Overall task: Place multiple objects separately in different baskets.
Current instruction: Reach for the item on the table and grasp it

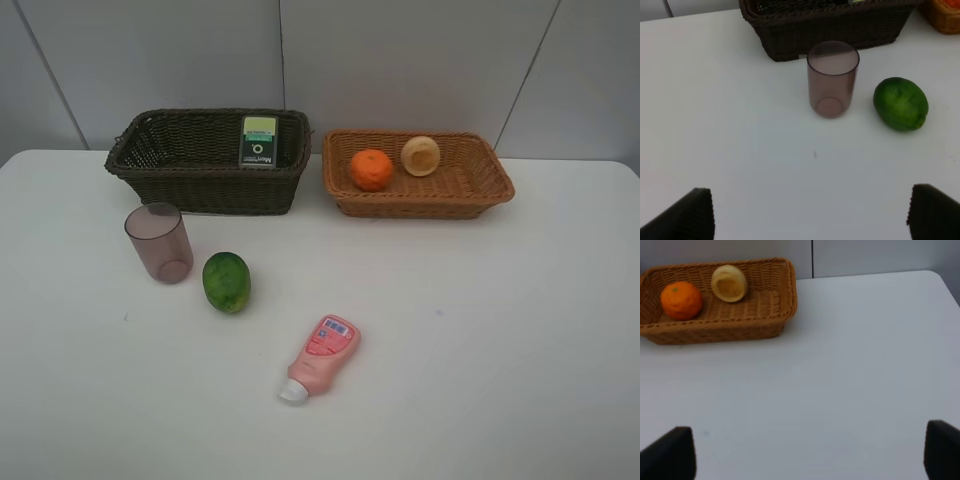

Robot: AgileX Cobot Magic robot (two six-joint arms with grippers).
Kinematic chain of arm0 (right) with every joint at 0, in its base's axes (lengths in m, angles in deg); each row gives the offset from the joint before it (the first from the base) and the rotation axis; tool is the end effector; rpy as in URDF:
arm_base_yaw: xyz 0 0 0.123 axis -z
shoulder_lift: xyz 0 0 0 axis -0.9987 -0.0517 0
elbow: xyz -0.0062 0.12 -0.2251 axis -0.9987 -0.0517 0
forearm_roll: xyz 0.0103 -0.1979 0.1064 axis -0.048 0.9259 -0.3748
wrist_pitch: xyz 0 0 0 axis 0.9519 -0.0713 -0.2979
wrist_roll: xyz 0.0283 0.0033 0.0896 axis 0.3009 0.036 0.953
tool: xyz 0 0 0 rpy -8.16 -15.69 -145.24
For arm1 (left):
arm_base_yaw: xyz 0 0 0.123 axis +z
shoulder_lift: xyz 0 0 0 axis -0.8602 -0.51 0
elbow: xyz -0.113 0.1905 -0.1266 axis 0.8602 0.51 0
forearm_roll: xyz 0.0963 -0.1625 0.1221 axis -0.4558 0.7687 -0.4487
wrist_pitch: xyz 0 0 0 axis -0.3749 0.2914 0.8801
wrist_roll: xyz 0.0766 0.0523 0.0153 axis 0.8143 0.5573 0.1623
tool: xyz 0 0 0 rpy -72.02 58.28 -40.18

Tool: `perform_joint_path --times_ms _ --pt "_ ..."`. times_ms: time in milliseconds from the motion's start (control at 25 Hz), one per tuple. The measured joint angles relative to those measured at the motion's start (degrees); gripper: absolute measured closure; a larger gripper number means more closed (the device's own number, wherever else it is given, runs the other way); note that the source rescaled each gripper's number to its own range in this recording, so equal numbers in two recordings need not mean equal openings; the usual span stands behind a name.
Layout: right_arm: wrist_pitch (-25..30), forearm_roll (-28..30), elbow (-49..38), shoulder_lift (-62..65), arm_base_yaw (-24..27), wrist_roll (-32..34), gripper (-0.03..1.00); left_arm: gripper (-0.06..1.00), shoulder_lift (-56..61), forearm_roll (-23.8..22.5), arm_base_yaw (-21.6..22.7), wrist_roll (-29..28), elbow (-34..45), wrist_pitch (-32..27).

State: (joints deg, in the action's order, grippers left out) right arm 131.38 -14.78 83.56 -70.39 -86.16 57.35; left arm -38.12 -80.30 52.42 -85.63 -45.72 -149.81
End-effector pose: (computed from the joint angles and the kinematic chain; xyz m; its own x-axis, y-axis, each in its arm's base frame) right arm 0.0006 -0.0056 0.2683 -0.4330 0.0561 -0.8997 0.0914 0.9957 0.0181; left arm 0.0028 0.0000 0.2642 -0.4401 0.0701 -0.8952 0.1235 0.9922 0.0171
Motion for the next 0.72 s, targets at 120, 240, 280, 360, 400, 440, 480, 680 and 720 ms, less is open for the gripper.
perform_joint_path --times_ms 120,240,280,360,400,440,480,680,720 --pt "-0.06 -0.33 -0.06 0.00 0.00 -0.13 0.00 -0.06 0.00 0.00 0.00 0.00 0.00 0.00" --pt "-0.11 -0.30 -0.06 0.00 0.00 -0.13 0.00 -0.06 0.00 0.00 0.00 0.00 0.00 0.00" --pt "-0.11 -0.30 -0.06 0.00 0.00 -0.13 0.00 -0.06 0.00 0.00 0.00 0.00 0.00 0.00" --pt "-0.11 -0.34 -0.06 0.00 0.00 -0.19 0.00 -0.06 0.00 0.00 0.00 0.00 0.00 0.00" --pt "-0.11 -0.34 -0.06 0.00 0.00 -0.19 0.00 -0.06 0.00 0.00 0.00 0.00 0.00 0.00" --pt "-0.11 -0.34 -0.06 0.00 0.00 -0.19 0.00 -0.06 0.00 0.00 0.00 0.00 0.00 0.00" --pt "-0.12 -0.34 -0.06 0.00 0.00 -0.25 0.00 -0.06 0.00 0.00 0.00 0.00 0.00 0.00" --pt "-0.17 -0.34 -0.06 0.00 0.00 -0.25 0.00 -0.06 0.00 0.00 0.00 0.00 0.00 0.00" --pt "-0.17 -0.34 -0.06 0.00 0.00 -0.25 0.00 -0.06 0.00 0.00 0.00 0.00 0.00 0.00"
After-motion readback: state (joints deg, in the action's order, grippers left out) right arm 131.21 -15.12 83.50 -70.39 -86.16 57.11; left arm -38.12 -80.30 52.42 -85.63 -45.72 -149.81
